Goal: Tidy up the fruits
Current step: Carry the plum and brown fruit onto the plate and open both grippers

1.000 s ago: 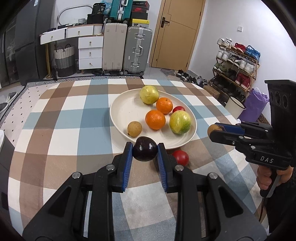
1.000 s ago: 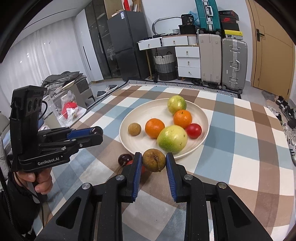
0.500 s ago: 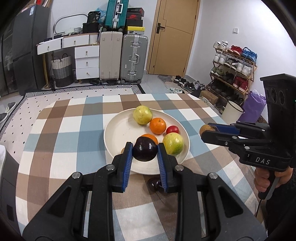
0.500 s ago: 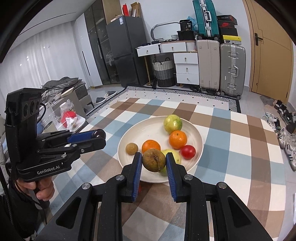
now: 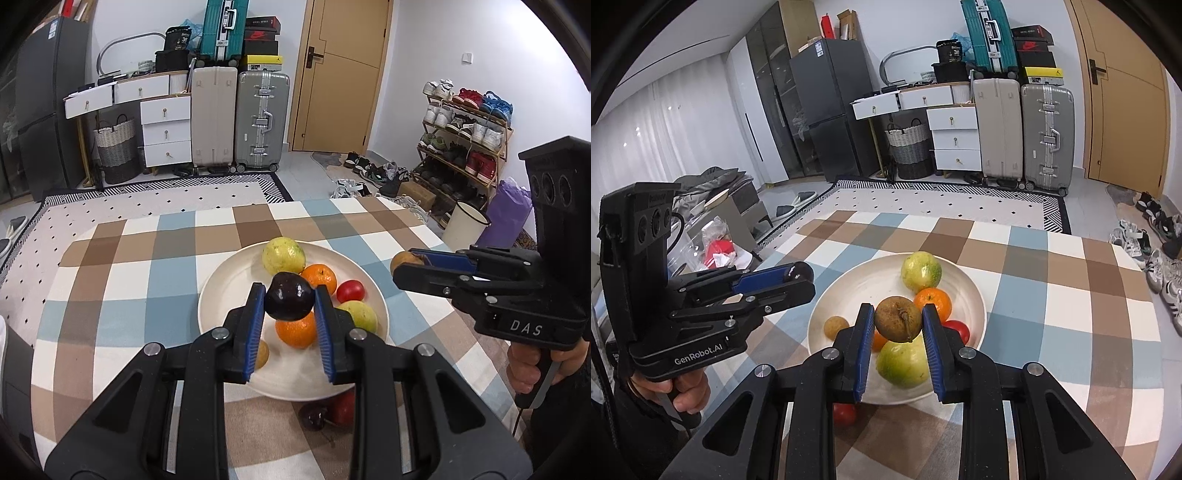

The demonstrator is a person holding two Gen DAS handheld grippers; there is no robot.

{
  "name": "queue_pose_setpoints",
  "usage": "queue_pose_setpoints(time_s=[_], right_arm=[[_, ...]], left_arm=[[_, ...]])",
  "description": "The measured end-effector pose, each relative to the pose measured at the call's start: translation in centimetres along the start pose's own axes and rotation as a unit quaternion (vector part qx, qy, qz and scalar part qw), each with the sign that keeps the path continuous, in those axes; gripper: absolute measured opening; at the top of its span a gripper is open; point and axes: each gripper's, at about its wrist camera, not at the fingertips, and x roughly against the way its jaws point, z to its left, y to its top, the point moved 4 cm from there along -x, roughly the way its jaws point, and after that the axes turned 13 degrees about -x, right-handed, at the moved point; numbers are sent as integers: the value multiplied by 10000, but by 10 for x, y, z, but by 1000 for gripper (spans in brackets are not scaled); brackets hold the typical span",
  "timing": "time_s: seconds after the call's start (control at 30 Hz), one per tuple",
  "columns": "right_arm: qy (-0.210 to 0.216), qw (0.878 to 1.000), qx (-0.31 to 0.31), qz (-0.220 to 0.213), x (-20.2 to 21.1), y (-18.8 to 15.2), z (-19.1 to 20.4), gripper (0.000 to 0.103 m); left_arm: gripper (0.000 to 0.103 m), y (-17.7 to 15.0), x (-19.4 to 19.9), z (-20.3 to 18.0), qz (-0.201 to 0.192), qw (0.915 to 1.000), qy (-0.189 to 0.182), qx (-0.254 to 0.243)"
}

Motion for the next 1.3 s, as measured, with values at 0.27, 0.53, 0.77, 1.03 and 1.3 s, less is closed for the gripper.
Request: queue_pose_setpoints(time_s=[0.27,0.53,0.77,1.03,1.3], right_arm=[[-98,9999,-79,60,-18,19,-9,27],[-76,9997,-11,242,-38,16,-10,27],[-13,9987,-183,481,-61,6,-14,27],[-38,9979,-366,524,-70,3,-20,27],[-68,9982,-448,397,-65,7,-22,40]], left_arm=[[24,1,-36,9,184,9998,-14,20],[24,-10,-62,24,383,9992,104,76],[24,-18,-74,32,503,9985,147,128],[24,-22,-79,36,563,9981,141,221],[26,-20,-78,39,565,9978,163,297]])
